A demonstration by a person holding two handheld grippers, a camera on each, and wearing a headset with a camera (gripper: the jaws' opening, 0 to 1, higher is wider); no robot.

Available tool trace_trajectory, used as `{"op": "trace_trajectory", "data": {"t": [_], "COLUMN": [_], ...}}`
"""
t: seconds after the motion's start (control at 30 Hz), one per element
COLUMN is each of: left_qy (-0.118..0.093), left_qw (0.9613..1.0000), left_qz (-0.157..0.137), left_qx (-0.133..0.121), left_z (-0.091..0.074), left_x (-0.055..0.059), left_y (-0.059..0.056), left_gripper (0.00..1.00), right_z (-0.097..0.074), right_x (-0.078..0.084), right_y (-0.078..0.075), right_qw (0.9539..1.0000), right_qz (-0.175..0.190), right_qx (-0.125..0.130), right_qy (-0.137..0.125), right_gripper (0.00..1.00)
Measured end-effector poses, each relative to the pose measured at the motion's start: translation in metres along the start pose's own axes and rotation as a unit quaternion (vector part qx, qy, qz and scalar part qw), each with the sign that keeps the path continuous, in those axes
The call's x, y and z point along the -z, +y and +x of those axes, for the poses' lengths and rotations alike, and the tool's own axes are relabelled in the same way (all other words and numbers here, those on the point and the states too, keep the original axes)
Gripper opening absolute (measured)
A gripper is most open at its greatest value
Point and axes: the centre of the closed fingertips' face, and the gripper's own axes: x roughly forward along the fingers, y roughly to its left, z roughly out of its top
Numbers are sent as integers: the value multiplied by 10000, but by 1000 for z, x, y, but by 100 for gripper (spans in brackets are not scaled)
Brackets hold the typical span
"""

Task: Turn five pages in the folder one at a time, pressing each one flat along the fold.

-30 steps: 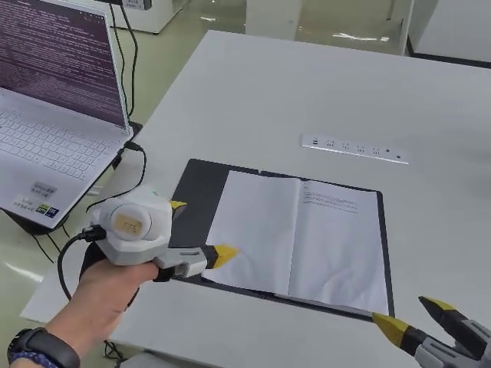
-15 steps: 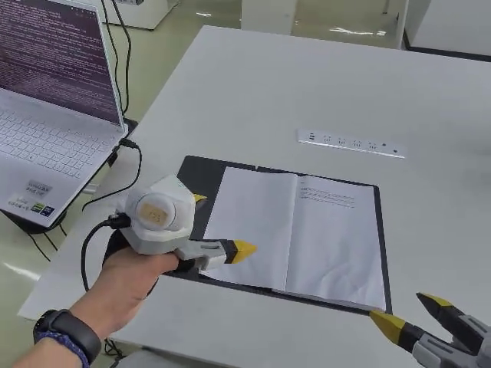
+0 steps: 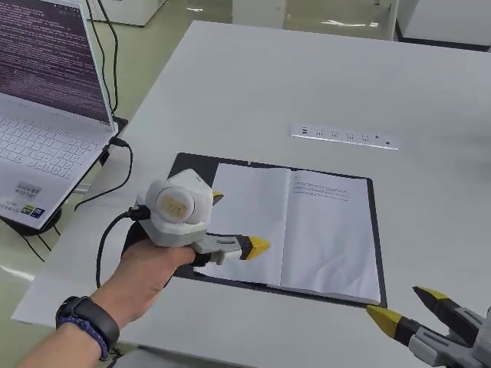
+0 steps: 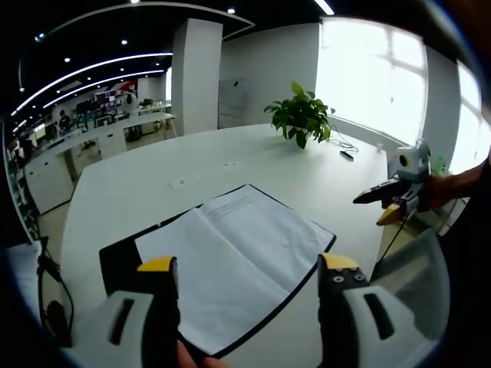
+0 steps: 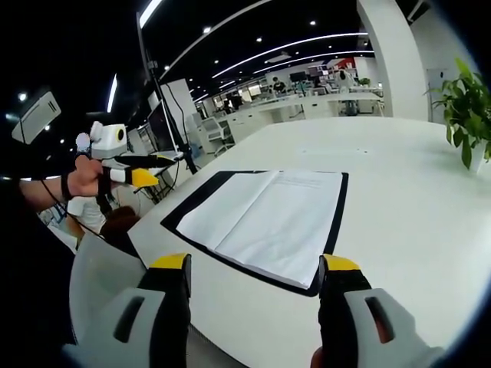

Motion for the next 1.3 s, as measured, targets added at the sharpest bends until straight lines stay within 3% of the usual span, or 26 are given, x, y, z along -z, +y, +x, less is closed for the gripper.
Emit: {"op": "trace_trajectory", "data": {"t": [0.37,0.77,0.97,1.3], "left_qy": [62,282,331,523], "left_qw": [9995,9971,9964,9947], "left_qz": [151,341,376,350], "left_qx": [272,613,679,808], "left_z": [25,75,94,125], "left_x": [-6,-1,-1,13], "left_y": [-22,-54,-65,-82], "left_gripper": [73,73,72,72], "right_z": [-3,-2,-1,0], "right_x": [4,-3,1,2], "right_y": [-2,-1,4,3], "right_qw": [10000,9999,9998,9995], "right_qz": [41,-77,-156,-175], "right_qx": [22,-23,-133,-214], "right_qy": [13,-63,61,117], "right_gripper": [66,66,66,66]}}
